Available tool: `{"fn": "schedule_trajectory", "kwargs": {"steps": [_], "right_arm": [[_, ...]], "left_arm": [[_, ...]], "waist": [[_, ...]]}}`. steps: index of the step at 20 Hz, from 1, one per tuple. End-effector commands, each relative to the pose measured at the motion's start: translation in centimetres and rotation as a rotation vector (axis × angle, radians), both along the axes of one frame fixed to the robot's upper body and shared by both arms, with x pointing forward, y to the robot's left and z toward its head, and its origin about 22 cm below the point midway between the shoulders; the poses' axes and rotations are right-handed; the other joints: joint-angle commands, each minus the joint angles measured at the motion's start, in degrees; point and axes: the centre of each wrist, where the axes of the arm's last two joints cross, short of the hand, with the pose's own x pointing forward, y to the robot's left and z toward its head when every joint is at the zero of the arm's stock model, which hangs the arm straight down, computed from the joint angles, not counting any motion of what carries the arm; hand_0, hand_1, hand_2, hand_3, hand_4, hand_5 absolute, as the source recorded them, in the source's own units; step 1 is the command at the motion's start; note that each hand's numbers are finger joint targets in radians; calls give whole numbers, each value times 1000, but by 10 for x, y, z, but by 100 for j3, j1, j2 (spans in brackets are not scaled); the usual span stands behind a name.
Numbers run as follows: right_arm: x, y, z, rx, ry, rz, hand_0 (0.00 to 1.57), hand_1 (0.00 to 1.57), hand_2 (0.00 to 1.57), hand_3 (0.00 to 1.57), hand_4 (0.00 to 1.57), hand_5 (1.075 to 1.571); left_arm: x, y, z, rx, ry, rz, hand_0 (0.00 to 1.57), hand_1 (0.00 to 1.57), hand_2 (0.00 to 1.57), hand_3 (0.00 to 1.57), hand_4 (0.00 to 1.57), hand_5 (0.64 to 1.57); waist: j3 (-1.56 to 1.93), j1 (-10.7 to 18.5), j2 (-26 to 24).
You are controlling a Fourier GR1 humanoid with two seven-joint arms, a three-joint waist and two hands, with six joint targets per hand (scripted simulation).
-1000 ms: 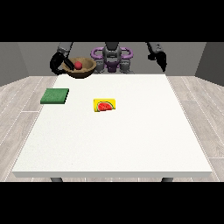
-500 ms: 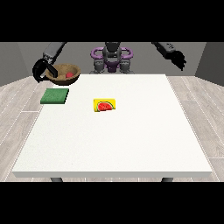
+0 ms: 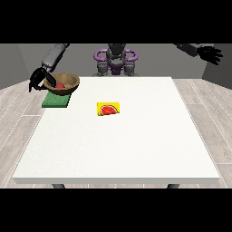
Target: Pick the cup and pour the ball into the bowl, then pick the bowl and place it on the pad
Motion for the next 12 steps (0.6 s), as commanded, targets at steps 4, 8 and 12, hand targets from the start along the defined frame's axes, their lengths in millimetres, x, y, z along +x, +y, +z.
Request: {"fn": "schedule_trajectory", "kwargs": {"steps": [4,8,12], "right_arm": [[5,-32,40,33,-63,-161,1571,1571,1571,709,0,1560],[4,-35,29,48,-19,-153,850,850,880,1102,0,1513],[11,-21,19,54,-19,-85,0,0,425,649,0,1460]], "left_arm": [[-6,24,18,3,-61,7,0,0,0,0,1189,1558],[-5,23,24,20,-70,-19,0,0,0,0,1175,1551],[-3,19,17,12,-83,32,0,0,0,0,1180,1551]], "waist": [[-2,15,315],[1,125,439],[1,43,392]]}}
